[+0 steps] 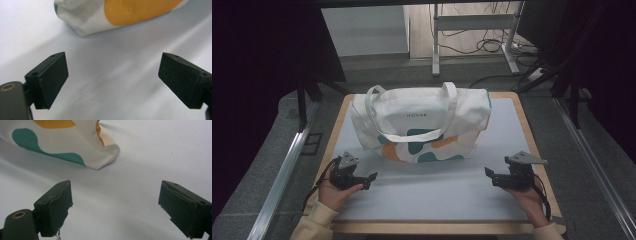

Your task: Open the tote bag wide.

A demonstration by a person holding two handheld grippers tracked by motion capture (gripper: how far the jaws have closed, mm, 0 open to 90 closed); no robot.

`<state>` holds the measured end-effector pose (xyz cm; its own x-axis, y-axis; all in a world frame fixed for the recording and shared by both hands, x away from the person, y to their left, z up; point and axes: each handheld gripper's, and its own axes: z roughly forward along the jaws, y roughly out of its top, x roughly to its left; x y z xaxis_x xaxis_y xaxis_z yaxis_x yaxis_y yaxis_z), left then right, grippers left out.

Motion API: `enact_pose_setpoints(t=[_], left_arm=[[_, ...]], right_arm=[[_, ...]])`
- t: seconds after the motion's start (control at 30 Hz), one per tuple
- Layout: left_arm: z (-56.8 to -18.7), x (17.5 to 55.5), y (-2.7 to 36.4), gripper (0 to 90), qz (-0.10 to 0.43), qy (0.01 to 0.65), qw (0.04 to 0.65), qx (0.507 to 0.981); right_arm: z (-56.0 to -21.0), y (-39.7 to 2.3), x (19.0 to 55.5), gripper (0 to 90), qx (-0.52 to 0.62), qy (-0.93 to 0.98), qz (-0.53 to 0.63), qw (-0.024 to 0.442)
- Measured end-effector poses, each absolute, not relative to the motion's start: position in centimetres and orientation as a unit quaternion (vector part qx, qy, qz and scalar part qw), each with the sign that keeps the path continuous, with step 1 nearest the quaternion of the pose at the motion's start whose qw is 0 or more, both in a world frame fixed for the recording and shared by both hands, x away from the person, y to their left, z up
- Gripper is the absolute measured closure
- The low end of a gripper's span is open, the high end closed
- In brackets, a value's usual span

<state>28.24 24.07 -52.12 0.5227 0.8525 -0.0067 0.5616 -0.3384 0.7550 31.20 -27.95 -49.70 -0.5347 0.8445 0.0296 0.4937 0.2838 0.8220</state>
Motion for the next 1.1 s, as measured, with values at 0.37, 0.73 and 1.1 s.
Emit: enact_pose_setpoints(t=[0.37,0.73,1.1], left_arm=[[-51.8,28.0,24.6,11.7,0.194,0.452,0.377,0.784],[-50.7,26.9,25.4,15.7,0.210,0.460,0.403,0.763],[-50.2,26.9,26.3,19.7,0.210,0.472,0.409,0.752]], right_arm=[[-49.7,-28.3,31.2,14.9,0.430,0.774,0.416,0.209],[-48.8,-28.2,30.6,23.5,0.416,0.774,0.425,0.216],[-47.6,-28.6,31.6,27.1,0.423,0.759,0.447,0.212]])
